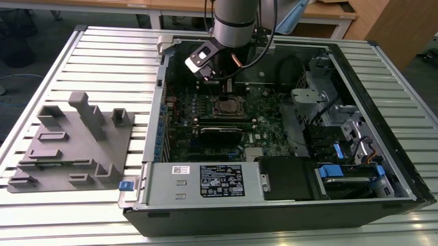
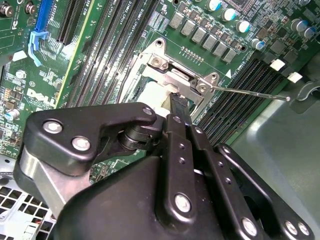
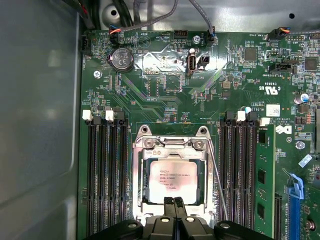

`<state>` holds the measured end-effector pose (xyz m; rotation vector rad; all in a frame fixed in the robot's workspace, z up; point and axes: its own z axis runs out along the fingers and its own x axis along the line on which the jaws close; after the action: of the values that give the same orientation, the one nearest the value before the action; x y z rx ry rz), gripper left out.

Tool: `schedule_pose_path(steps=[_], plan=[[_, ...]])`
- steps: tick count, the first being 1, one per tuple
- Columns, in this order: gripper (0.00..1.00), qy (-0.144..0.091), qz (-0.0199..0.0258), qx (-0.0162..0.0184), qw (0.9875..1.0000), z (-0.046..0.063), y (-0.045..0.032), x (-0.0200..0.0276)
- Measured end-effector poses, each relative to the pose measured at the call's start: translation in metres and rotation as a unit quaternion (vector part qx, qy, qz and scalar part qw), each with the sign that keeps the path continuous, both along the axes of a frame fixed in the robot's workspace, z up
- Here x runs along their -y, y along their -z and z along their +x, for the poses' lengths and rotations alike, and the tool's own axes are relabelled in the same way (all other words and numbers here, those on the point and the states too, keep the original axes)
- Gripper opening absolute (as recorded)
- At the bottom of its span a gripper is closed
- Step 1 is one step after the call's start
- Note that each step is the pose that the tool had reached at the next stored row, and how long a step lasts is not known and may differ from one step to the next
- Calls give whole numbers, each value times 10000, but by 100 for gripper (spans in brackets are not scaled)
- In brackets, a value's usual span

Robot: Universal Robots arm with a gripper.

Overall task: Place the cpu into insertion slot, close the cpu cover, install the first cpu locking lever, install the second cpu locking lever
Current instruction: 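Install the first cpu locking lever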

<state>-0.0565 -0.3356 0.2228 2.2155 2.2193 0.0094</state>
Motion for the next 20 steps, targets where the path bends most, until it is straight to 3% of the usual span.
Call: schedule_pose_path(steps=[7, 20], plan=[[10, 0, -1, 0, 10000, -46, 1, 1], [10, 0, 12, 26, 10000, -389, 13, 1]])
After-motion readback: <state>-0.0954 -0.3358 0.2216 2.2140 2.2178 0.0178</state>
